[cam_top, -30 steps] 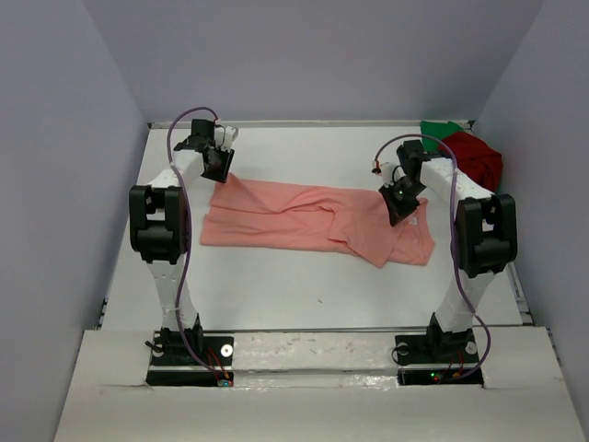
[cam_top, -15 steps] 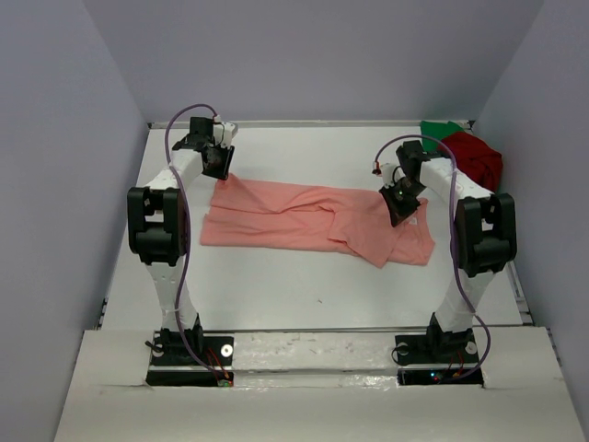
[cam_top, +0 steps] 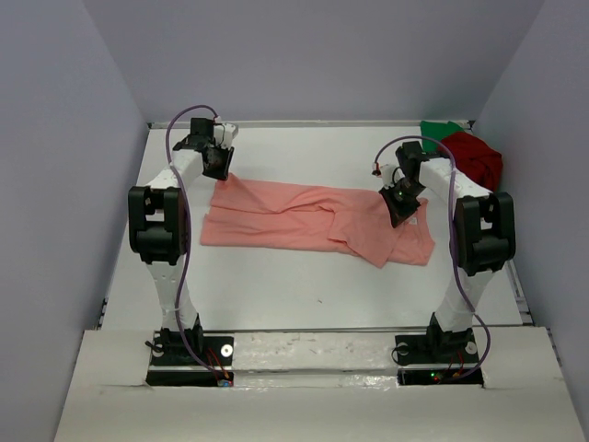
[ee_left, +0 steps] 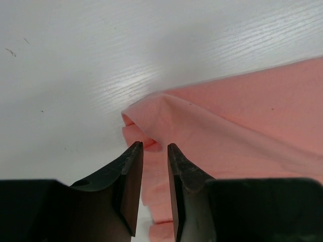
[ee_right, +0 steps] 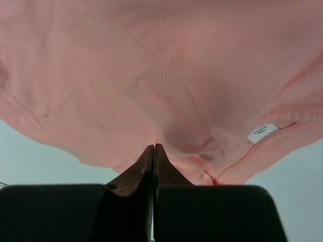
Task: Fold and stack the t-shirts
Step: Fold the other side of the tshirt into a rectangle
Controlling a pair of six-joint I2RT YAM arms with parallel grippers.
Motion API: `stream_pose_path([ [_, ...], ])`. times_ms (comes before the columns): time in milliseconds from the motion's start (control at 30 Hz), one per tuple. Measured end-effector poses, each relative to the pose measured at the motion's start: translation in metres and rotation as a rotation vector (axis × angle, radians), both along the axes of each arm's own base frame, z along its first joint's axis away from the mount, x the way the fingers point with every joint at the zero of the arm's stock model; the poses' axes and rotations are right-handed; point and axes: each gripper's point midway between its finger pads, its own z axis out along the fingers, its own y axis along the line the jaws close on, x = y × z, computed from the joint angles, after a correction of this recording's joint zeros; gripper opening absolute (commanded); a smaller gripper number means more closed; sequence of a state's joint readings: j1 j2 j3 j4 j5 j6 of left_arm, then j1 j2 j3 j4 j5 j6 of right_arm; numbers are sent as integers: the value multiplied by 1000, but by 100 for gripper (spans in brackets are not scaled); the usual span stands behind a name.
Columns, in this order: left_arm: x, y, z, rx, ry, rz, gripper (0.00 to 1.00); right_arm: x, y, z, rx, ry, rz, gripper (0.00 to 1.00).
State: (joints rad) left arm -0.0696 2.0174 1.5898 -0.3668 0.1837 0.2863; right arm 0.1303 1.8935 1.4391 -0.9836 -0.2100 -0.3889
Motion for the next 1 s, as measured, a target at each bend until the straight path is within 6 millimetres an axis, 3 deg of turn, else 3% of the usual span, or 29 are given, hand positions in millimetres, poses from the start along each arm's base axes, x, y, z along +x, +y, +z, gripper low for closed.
stream_pose_path([
  [233,-2,-1,-15,-1,36,-3,36,0,0,0,-1,0,0,0],
  [867,-3,0,-17,3,38,-6,34,0,-1,0,-4,-1,-1,0],
  [1000,-3,2,-20,25,35,-3,21,0,-1,0,-3,0,0,0],
])
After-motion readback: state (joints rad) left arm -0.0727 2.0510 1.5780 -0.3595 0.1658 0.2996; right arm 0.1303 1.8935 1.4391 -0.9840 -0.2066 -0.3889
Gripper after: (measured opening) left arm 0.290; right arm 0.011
